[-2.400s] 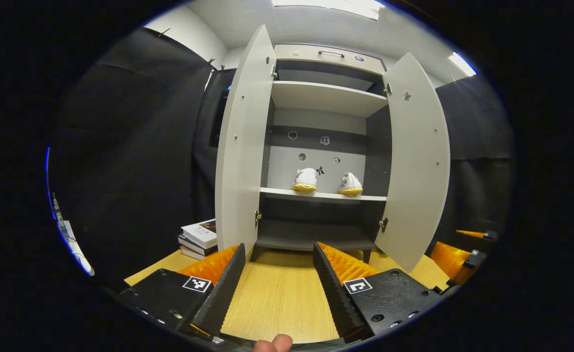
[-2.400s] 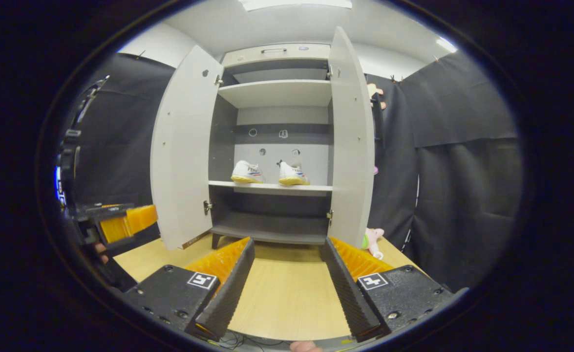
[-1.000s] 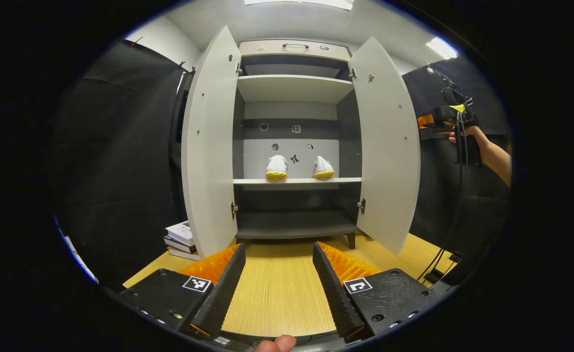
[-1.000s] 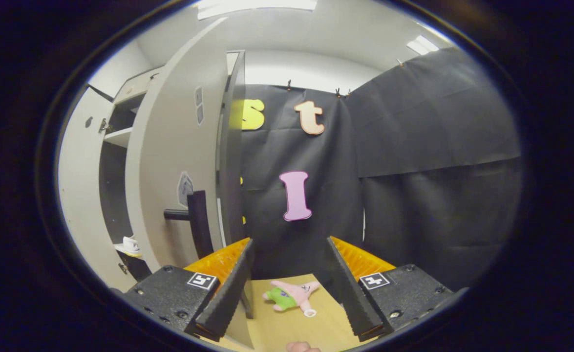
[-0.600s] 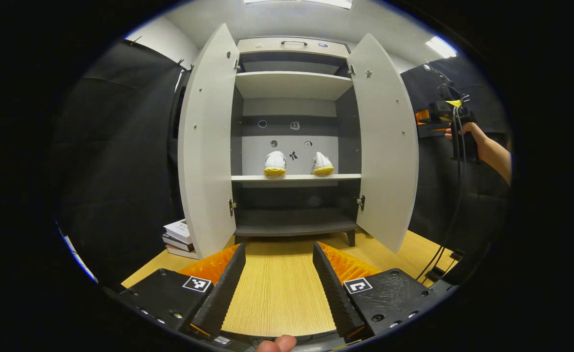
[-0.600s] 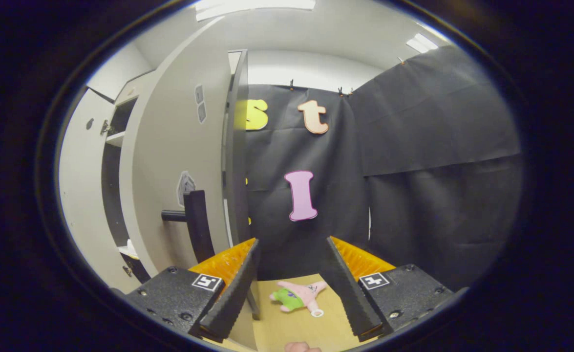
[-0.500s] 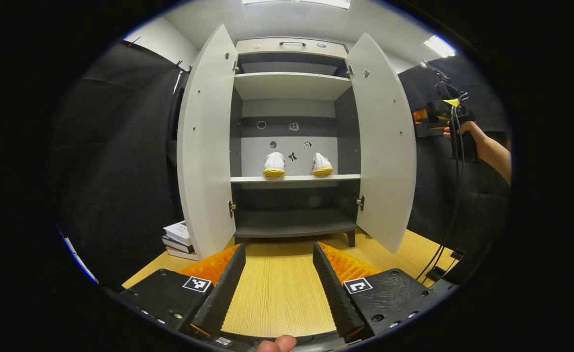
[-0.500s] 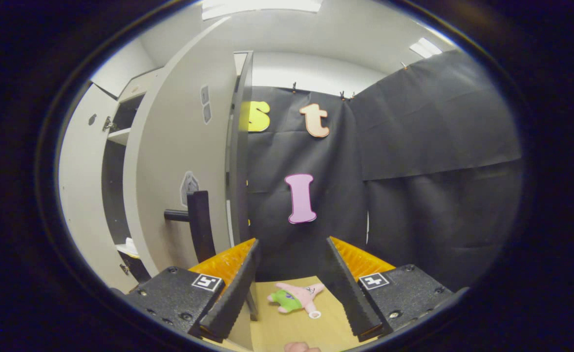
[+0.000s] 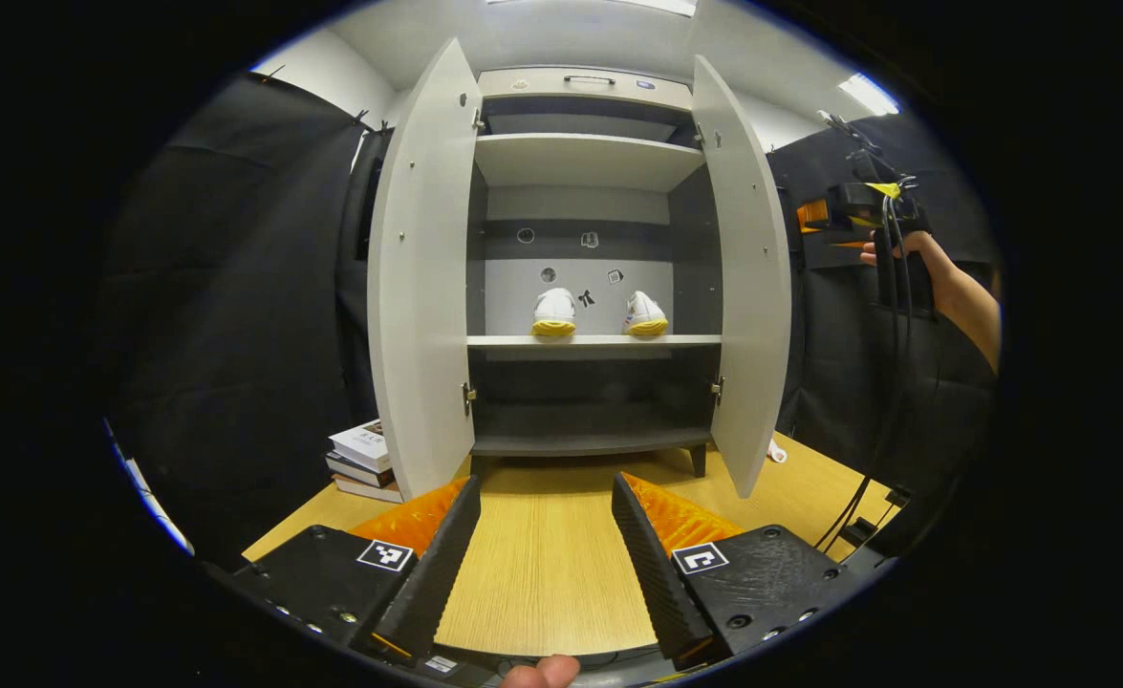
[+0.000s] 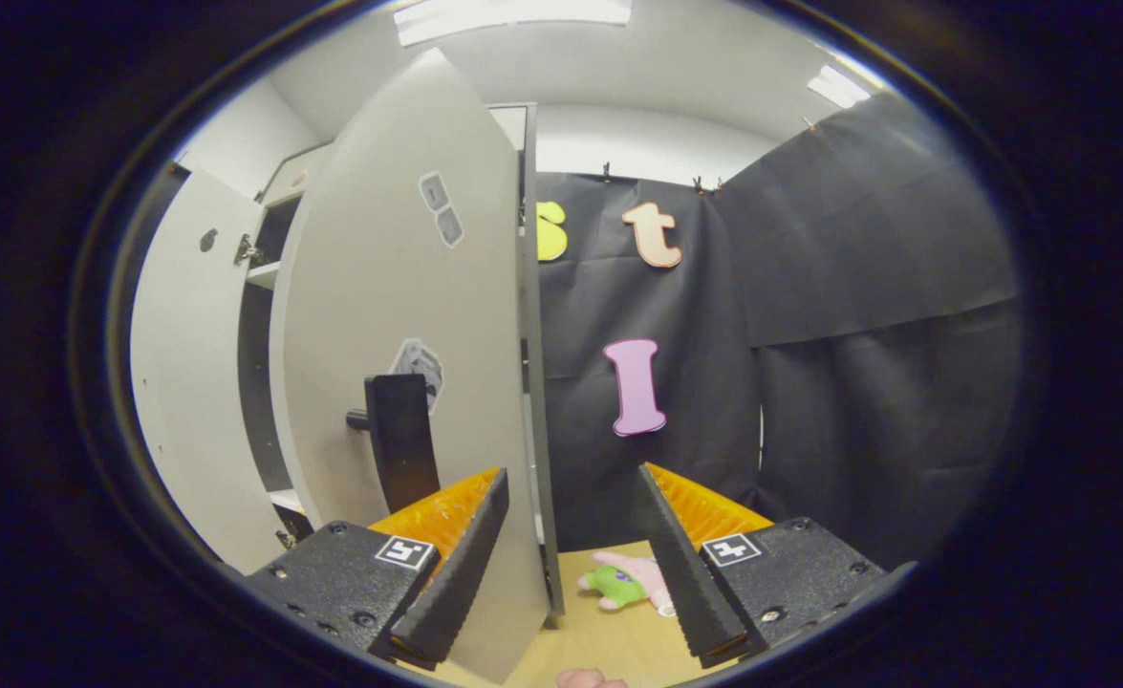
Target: Grab one shoe with the right hand and put it into the shoe cabinet, grab the other shoe with the left hand and put it into the shoe cabinet; then close the right door with the right hand and the left door with the left hand.
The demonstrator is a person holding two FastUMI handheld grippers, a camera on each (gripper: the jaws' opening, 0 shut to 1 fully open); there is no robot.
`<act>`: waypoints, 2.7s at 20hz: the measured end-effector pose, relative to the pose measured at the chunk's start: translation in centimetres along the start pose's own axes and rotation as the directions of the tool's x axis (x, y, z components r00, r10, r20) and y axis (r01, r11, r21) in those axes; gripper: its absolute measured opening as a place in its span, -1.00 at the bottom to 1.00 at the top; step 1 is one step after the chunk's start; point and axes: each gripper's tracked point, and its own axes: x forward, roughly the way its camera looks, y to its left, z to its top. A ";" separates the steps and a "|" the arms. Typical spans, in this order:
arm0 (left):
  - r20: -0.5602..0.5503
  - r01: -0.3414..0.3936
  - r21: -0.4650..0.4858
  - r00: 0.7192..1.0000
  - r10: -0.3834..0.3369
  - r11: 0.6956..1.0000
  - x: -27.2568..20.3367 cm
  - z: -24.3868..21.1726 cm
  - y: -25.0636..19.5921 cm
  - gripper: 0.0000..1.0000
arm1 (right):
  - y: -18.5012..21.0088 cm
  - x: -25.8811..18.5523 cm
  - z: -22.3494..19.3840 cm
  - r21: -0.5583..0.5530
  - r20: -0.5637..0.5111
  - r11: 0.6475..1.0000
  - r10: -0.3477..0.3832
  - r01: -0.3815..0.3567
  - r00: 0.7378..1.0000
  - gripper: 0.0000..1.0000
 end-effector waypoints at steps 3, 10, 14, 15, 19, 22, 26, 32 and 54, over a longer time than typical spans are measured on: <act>0.000 -0.017 -0.004 1.000 0.017 1.000 0.0 0.0 1.1 0.66 | 2.7 0.9 -0.3 0.004 -0.006 0.999 0.038 -0.038 0.999 0.75; -0.010 -0.083 -0.014 0.996 0.083 0.996 -0.2 -0.4 4.4 0.67 | 10.3 3.8 -0.7 -0.015 -0.021 0.992 0.129 -0.129 0.991 0.76; -0.011 -0.131 -0.018 0.991 0.131 0.991 -1.0 -0.6 6.4 0.67 | 10.5 4.0 0.1 -0.042 -0.012 0.991 0.128 -0.128 0.992 0.76; -0.014 -0.142 -0.021 0.990 0.142 0.990 -1.0 -0.7 6.8 0.66 | 10.4 3.7 0.1 -0.043 -0.008 0.990 0.132 -0.132 0.991 0.78; -0.021 -0.160 -0.023 0.987 0.160 0.987 -1.4 -0.8 7.6 0.67 | 9.6 1.0 0.3 -0.057 0.003 0.989 0.139 -0.139 0.990 0.78; -0.018 -0.155 -0.021 0.988 0.155 0.988 -1.5 -0.7 7.2 0.67 | 9.2 -2.3 -0.6 -0.048 0.009 0.988 0.148 -0.148 0.989 0.78; -0.021 -0.130 -0.020 0.991 0.129 0.991 -1.5 -0.9 6.2 0.66 | 8.7 -6.6 -2.9 -0.081 0.033 0.987 0.141 -0.138 0.989 0.77; -0.003 -0.124 -0.009 0.992 0.124 0.992 -1.5 0.3 5.5 0.67 | 9.3 -13.0 -8.8 -0.053 -0.005 0.987 0.150 -0.150 0.989 0.78; 0.134 -0.374 -0.129 0.911 0.390 0.918 4.4 15.1 24.0 0.70 | 4.7 -20.0 -19.1 -0.023 -0.104 0.999 0.031 -0.034 0.994 0.78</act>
